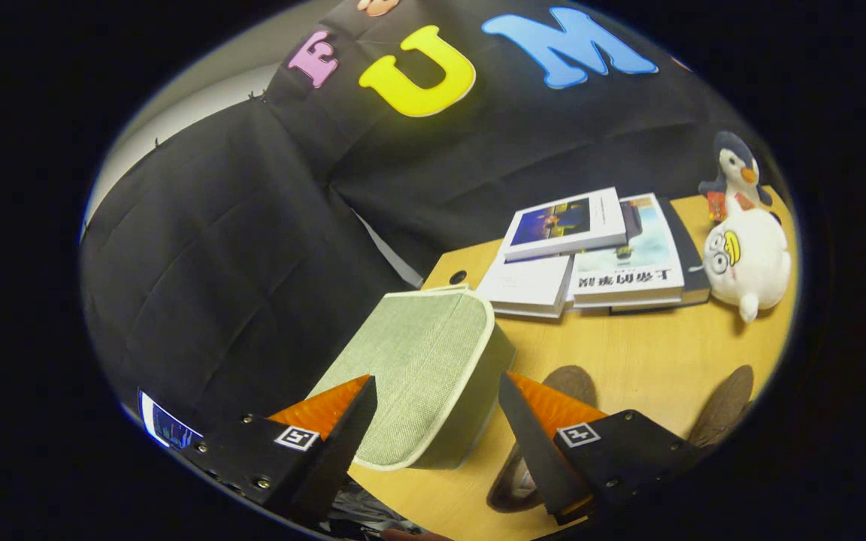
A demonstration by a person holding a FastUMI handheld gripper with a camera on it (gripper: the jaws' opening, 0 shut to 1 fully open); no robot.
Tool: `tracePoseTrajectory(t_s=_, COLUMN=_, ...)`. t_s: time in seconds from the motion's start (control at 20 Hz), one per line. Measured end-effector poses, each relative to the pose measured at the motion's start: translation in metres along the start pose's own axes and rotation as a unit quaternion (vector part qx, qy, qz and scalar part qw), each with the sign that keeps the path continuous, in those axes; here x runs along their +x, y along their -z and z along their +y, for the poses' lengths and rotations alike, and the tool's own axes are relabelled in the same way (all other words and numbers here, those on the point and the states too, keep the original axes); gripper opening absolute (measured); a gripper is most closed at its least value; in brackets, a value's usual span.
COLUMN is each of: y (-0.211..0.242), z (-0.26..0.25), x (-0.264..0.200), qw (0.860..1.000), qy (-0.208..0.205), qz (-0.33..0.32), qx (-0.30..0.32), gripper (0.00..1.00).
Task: Open the storage box then place both shoes into the box .Put the left shoe in first, then the right shoe, with the right side of both shoes facing outward in a uniform manner.
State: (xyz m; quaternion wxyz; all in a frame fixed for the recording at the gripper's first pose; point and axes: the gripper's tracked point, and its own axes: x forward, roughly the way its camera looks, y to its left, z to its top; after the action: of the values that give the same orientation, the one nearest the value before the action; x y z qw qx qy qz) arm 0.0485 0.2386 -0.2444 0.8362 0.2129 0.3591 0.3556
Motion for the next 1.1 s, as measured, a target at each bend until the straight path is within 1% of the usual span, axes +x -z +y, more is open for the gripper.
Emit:
tracePoseTrajectory(t_s=0.1, y=0.01, z=-0.002, x=0.017, qw=0.998, qy=-0.017, qz=0.024, qx=0.058, gripper=0.99)
tracePoseTrajectory(t_s=0.2, y=0.013, z=-0.003, x=0.037, qw=0.993, qy=-0.037, qz=0.038, qx=0.107, gripper=0.99)
tracePoseTrajectory(t_s=0.35, y=0.021, z=-0.009, x=0.053, qw=0.988, qy=-0.05, qz=0.056, qx=0.138, gripper=0.99)
tracePoseTrajectory(t_s=0.5, y=0.019, z=-0.005, x=0.069, qw=0.979, qy=-0.069, qz=0.067, qx=0.177, gripper=0.99)
tracePoseTrajectory(t_s=0.7, y=0.024, z=-0.003, x=0.081, qw=0.968, qy=-0.076, qz=0.096, qx=0.219, gripper=0.98)
tracePoseTrajectory(t_s=0.75, y=0.026, z=0.002, x=0.087, qw=0.964, qy=-0.083, qz=0.094, qx=0.236, gripper=0.79)
tracePoseTrajectory(t_s=0.8, y=0.02, z=0.001, x=0.08, qw=0.961, qy=-0.08, qz=0.094, qx=0.249, gripper=0.71)
tracePoseTrajectory(t_s=0.85, y=0.017, z=-0.001, x=0.075, qw=0.959, qy=-0.079, qz=0.094, qx=0.254, gripper=0.55)
tracePoseTrajectory(t_s=0.9, y=0.013, z=0.0, x=0.08, qw=0.959, qy=-0.081, qz=0.086, qx=0.256, gripper=0.49)
tracePoseTrajectory(t_s=0.95, y=0.008, z=0.001, x=0.078, qw=0.96, qy=-0.08, qz=0.083, qx=0.255, gripper=0.33)
tracePoseTrajectory(t_s=1.05, y=-0.003, z=0.007, x=0.071, qw=0.961, qy=-0.092, qz=0.079, qx=0.248, gripper=0.18)
tracePoseTrajectory(t_s=1.1, y=-0.003, z=0.013, x=0.071, qw=0.963, qy=-0.094, qz=0.079, qx=0.241, gripper=0.08)
